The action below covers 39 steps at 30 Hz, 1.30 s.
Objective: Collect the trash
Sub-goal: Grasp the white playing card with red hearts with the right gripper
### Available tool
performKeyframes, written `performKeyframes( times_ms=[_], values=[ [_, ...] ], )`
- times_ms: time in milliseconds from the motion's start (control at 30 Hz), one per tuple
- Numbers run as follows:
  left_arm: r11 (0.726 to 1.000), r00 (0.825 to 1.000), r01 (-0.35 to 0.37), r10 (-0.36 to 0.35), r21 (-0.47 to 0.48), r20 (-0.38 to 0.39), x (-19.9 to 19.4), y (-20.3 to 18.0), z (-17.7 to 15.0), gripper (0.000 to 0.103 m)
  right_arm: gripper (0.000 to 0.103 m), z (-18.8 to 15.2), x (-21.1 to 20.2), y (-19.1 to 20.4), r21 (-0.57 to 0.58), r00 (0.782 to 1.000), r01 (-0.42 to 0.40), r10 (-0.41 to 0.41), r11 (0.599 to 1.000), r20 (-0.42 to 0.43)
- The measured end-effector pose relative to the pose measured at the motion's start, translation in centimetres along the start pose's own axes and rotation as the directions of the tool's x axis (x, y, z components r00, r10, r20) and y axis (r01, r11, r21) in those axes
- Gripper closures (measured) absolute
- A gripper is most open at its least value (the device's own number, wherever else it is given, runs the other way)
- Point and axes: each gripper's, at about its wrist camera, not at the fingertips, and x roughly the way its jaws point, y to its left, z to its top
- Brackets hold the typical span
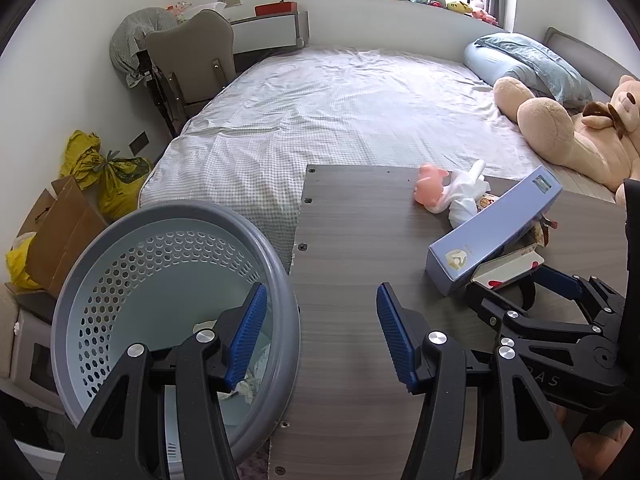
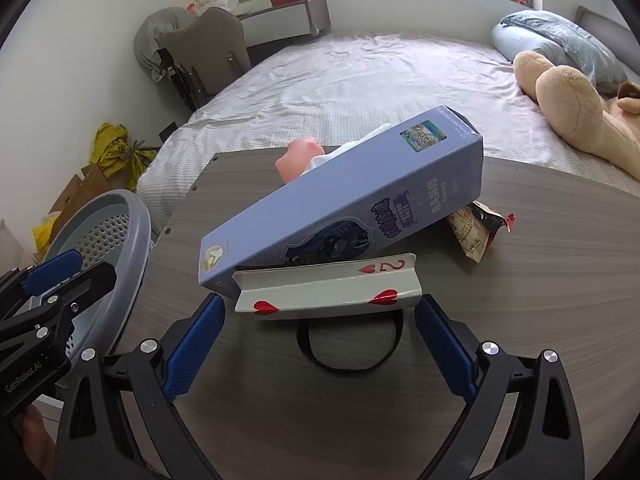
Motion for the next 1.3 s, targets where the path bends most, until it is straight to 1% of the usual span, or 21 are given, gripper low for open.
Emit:
performKeyframes(
  times_ms=[67,300,533,700,967,1100,1167,1300],
  values=[
    [1.000,1.000,0.002,-0.002,0.002,-0.002,0.0,-0.1,0.0,0.048,0.018,0.0,0.1,-0.1,0.003,1.000,-0.004,0.004,1.000,-0.004],
    [1.000,1.000,0.006,-0.006,0.009,-0.002,-0.1,-0.4,-0.1,0.048,0.018,-0.2,-0.7,-0.6,0.024,1.000,-0.024,0.024,0.999,0.008],
    [1.000,1.000,0.014,-0.014,0.016,-0.002,-0.2,-0.8,-0.2,0.048,0.018,-0.9,-2.3,-1.6,0.060,0.999,-0.038,0.036,0.997,0.024],
    [0.999,1.000,0.020,-0.020,0.029,-0.007,-0.2,-1.3,-0.2,0.048,0.018,-1.3,-3.0,-2.5,0.084,0.999,-0.037,0.035,0.996,0.023],
    [0.998,0.999,0.032,-0.033,0.058,0.009,-0.3,-2.0,0.2,0.048,0.018,-2.1,-4.4,-3.9,0.119,0.999,-0.036,0.032,0.992,0.033],
    [0.996,0.998,0.052,-0.053,0.074,0.020,-0.4,-2.7,0.8,0.048,0.018,-2.6,-5.3,-4.9,0.138,0.999,-0.033,0.028,0.990,0.042],
    [0.994,0.997,0.074,-0.077,0.086,0.024,-0.3,-3.1,1.2,0.048,0.018,-2.9,-5.8,-5.6,0.150,0.999,-0.030,0.023,0.988,0.048],
    [0.986,0.994,0.096,-0.101,0.135,0.033,-0.1,-4.3,1.9,0.048,0.018,-3.4,-6.6,-6.8,0.175,0.998,-0.026,0.016,0.984,0.061]
  ],
)
